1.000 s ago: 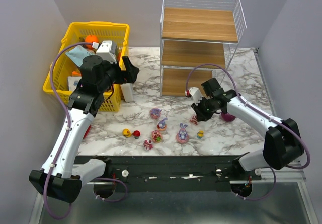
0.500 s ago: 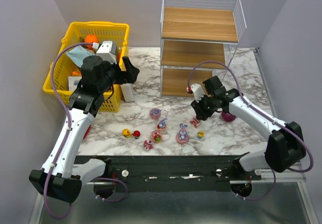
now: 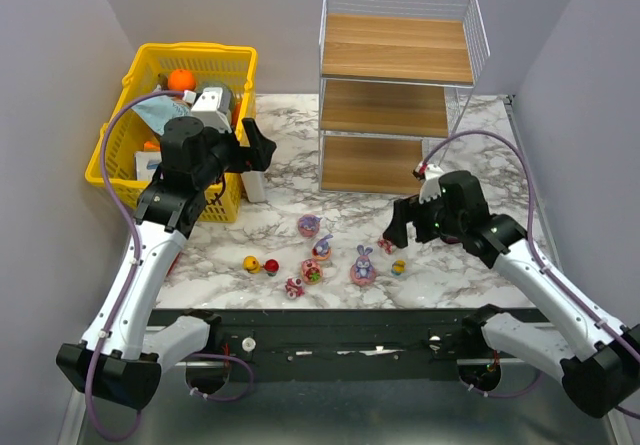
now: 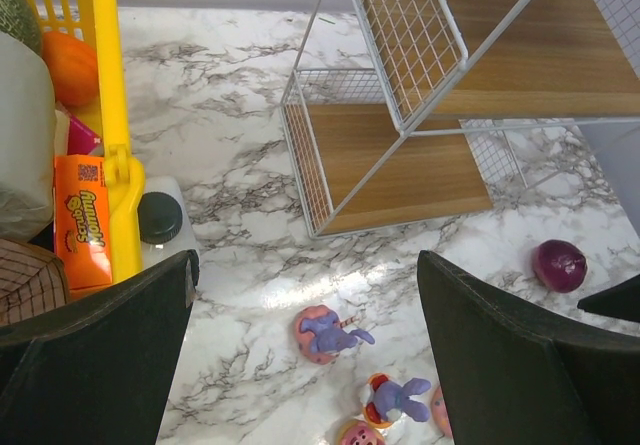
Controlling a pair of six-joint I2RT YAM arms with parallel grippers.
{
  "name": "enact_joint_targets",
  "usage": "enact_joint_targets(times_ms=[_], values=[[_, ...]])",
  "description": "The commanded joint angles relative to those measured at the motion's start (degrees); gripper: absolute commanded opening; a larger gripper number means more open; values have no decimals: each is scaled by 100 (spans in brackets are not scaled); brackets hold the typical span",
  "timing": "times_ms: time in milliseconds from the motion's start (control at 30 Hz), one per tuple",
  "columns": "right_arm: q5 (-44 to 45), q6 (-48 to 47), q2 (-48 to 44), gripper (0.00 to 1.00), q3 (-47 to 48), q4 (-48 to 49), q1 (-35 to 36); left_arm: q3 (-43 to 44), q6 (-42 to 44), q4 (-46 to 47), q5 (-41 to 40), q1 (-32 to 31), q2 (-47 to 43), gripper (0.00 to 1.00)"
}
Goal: Place and organize the plastic toys onto the shelf
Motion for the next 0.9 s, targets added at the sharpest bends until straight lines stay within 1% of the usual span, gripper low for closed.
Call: enact_joint_targets(times_ms=[0, 33, 67, 100, 133, 167, 233, 367, 533, 867], values=[[-121, 1555, -320, 100, -623, 512, 49, -55, 39, 35, 13, 0, -160, 99], [-129, 1766, -338, 97, -693, 644, 49, -55, 39, 44, 13, 0, -160, 99], [-225, 1855, -312, 88, -790, 732, 49, -81, 30, 44, 4, 0, -187, 99], [-139, 1995, -242, 76, -808, 724, 40, -90, 39, 52, 4, 0, -195, 99], [-94, 2136, -41, 49, -817, 724, 49, -99, 22, 44, 4, 0, -204, 99], [-15, 2242, 100, 31, -817, 724, 49, -99, 30, 44, 4, 0, -204, 99], [73, 2453, 372, 1, -887, 829, 49, -108, 4, 53, 13, 0, -213, 99], [266, 2682, 549, 1, -1081, 1190, 49, -116, -14, 17, 4, 8, -274, 99], [249, 2822, 778, 1, -1256, 1295, 49, -160, 39, 0, -66, 8, -345, 99], [731, 3042, 1323, 1, -1415, 1585, 49, -152, 12, 26, -75, 8, -248, 99]])
